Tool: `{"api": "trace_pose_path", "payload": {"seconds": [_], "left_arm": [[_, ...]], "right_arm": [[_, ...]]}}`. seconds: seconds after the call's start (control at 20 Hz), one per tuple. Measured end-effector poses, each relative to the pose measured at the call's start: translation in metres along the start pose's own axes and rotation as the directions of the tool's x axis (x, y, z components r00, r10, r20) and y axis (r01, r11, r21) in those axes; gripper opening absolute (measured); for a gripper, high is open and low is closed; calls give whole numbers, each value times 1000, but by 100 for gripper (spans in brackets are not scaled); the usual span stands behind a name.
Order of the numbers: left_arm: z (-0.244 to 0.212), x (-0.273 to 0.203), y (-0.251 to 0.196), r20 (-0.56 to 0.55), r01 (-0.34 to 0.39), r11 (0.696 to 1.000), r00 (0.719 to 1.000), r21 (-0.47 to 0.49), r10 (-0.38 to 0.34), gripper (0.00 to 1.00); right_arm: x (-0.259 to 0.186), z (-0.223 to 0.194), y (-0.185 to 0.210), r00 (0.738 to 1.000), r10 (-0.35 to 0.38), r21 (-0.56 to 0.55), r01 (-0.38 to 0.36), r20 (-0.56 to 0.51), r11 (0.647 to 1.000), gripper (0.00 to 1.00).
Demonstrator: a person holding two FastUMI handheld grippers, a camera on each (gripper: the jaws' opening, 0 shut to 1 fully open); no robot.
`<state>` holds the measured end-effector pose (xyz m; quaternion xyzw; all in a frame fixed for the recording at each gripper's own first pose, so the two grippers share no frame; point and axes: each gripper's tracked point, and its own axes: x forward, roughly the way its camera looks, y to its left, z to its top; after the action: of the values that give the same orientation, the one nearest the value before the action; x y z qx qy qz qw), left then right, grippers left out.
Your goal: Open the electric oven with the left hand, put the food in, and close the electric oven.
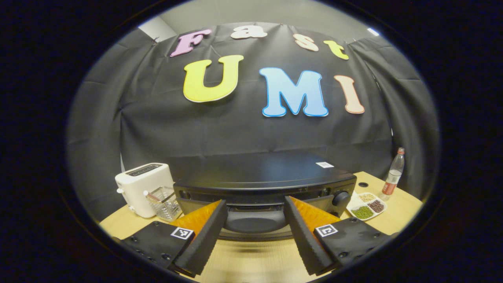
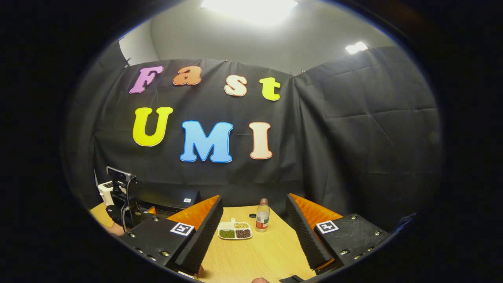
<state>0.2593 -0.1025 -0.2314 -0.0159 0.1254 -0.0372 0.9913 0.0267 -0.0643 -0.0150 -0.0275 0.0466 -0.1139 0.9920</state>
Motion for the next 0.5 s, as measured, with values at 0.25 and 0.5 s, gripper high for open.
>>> {"api": "trace_pose_path", "payload": {"seconds": [0.25,0.5], "left_arm": [[-19,-26,0,-31,-3,1000,1000,-19,3,98],[-38,-45,-1,-69,-8,999,998,-31,5,97]], "right_arm": [[-1,0,0,1000,26,-4,-26,5,1000,97],[-3,-3,3,998,61,-4,-61,-4,998,97]]}}
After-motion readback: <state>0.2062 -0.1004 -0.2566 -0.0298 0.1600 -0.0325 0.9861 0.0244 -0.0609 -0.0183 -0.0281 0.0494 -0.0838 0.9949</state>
